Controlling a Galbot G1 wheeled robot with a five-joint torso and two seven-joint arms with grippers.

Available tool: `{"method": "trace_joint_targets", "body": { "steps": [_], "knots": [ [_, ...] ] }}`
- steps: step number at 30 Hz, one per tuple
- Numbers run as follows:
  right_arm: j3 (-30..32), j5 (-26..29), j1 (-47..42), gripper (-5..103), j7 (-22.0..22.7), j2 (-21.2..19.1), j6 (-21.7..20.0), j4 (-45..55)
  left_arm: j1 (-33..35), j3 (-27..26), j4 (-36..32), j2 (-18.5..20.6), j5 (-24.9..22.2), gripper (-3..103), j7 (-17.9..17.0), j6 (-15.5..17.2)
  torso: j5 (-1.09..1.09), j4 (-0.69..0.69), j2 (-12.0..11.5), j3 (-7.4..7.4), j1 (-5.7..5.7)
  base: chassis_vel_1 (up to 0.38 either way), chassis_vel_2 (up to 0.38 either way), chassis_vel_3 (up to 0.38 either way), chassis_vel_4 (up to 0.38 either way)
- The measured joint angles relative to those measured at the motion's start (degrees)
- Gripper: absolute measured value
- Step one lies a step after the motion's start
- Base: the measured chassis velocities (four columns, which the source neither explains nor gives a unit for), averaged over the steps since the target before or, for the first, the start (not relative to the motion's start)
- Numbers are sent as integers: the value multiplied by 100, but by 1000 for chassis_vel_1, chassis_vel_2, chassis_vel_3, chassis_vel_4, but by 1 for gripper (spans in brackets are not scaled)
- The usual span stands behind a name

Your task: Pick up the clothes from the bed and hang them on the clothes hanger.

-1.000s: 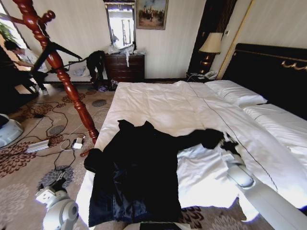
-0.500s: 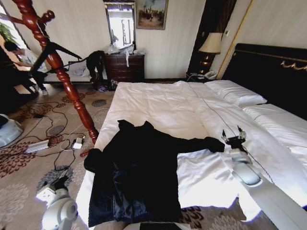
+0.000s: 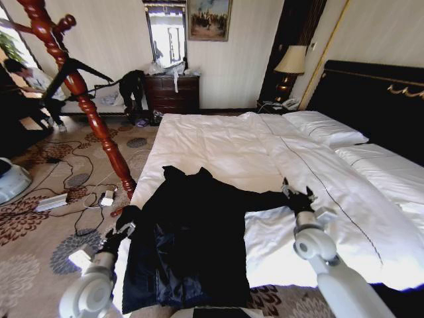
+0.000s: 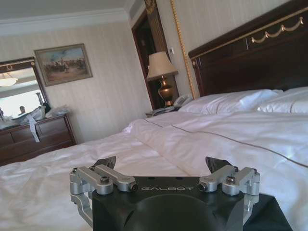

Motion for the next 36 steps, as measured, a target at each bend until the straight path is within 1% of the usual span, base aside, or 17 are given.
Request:
{"method": "trace_joint_targets", "body": {
  "steps": [5,8,10,14,16,19,20,21,23,25,27,29,30,32,33,34,36],
  "knots": [
    [-59,-67,-29,100,71,100,-107,-63,17,362,108,56,200,101,-42,137,1,-1,0,0,0,0,0,0,0],
    [-73,-91,-26,100,109,117,-152,-97,76,541,98,105,181,91,-52,186,1,-1,0,0,0,0,0,0,0],
    [-73,-92,-27,100,130,118,-171,-104,111,598,78,119,176,91,-55,199,2,-1,0,0,0,0,0,0,0],
    [-70,-81,-51,100,185,110,-214,-110,221,698,-1,114,178,70,-75,212,2,0,0,0,0,0,0,0,0],
    [-67,-81,-56,100,191,110,-217,-114,240,701,-33,104,160,70,-97,224,1,0,0,0,0,0,0,0,0],
    [-61,-121,-77,100,195,126,-220,-119,335,710,-154,114,113,53,-173,353,1,-1,0,0,0,0,0,0,0],
    [-61,-121,-77,100,195,126,-220,-119,335,710,-154,114,113,53,-173,353,1,-1,0,0,0,0,0,0,0],
    [-61,-149,-87,100,195,136,-220,-121,393,714,-196,137,139,49,-181,403,1,-1,0,0,0,0,0,0,0],
    [-58,-180,-113,100,196,156,-221,-121,573,715,-313,211,237,60,-199,488,1,0,0,0,0,0,0,0,0],
    [-56,-189,-128,100,198,166,-221,-120,664,711,-361,256,297,60,-203,503,1,0,0,0,0,0,0,0,0],
    [-57,-165,-182,100,222,197,-227,-68,928,692,-484,386,467,72,-259,503,2,0,0,0,0,0,0,0,0],
    [-128,247,-270,100,309,205,-270,164,1112,661,-584,468,603,82,-301,450,1,-1,0,0,0,0,0,0,0],
    [-128,247,-270,100,309,205,-270,164,1112,661,-584,468,603,82,-301,450,1,-1,0,0,0,0,0,0,0],
    [-264,990,-365,100,438,159,-477,547,1214,584,-728,485,638,93,-322,404,1,0,0,0,0,0,0,0,0],
    [-318,1278,-383,100,501,127,-592,700,1235,551,-809,475,628,93,-322,395,0,0,0,0,0,0,0,0,0],
    [-318,1278,-383,100,501,127,-592,700,1235,551,-809,475,628,93,-322,395,0,0,0,0,0,0,0,0,0],
    [-405,1592,-380,100,589,74,-769,860,1247,556,-939,451,539,99,-323,417,0,0,0,0,0,0,0,0,0]
  ]
}}
